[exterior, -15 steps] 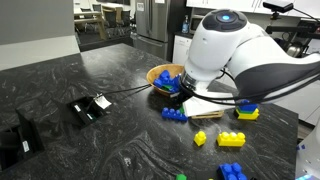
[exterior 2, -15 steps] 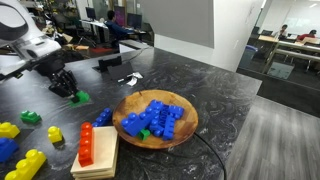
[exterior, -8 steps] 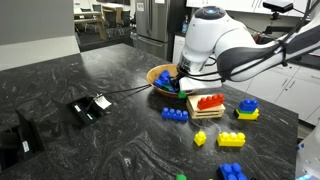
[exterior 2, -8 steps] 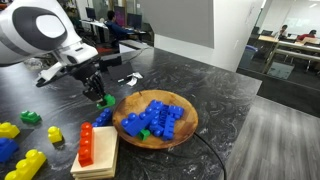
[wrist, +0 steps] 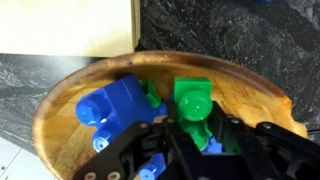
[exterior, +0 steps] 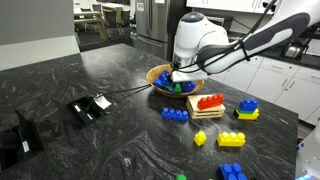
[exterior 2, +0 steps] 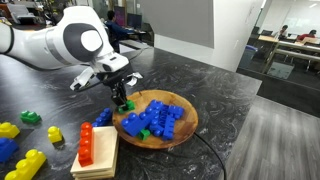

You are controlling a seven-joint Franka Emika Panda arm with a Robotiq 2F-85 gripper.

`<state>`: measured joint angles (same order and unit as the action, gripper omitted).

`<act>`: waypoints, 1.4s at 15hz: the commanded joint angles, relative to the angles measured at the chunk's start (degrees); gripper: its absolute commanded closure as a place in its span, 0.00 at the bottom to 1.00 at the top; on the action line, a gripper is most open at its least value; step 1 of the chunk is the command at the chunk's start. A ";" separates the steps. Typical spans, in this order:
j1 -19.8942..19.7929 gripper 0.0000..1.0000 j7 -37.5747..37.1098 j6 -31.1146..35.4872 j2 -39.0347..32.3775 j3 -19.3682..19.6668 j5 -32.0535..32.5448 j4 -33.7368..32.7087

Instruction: Put the green block in the bowl

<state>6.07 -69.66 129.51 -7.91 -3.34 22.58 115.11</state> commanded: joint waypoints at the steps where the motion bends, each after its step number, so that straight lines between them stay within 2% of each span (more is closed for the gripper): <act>1: 0.27 0.90 3.36 -3.62 -4.00 1.25 -0.96 -6.41; 3: 0.42 0.90 4.66 -4.40 -5.56 1.88 -1.45 -9.04; 4: 0.45 0.56 5.70 -4.60 -6.25 1.90 -2.04 -10.02; 5: 0.42 0.38 7.00 -4.26 -6.77 1.76 -2.97 -10.66; 7: 0.72 0.26 9.86 -3.84 -7.53 1.42 -4.81 -11.40; 8: 1.28 0.44 6.79 -2.24 -6.56 2.44 -3.23 -9.54; 11: 1.64 0.26 8.14 -2.24 -7.20 2.38 -4.09 -10.23; 18: 1.64 0.26 8.24 -2.25 -7.26 2.40 -4.11 -10.31; 19: 1.64 0.06 8.24 -2.25 -7.26 2.40 -4.11 -10.31; 21: 1.83 0.01 9.30 -0.45 -5.95 1.96 -4.16 -7.87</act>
<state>6.92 -61.74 127.32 -15.23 -1.84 18.84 105.00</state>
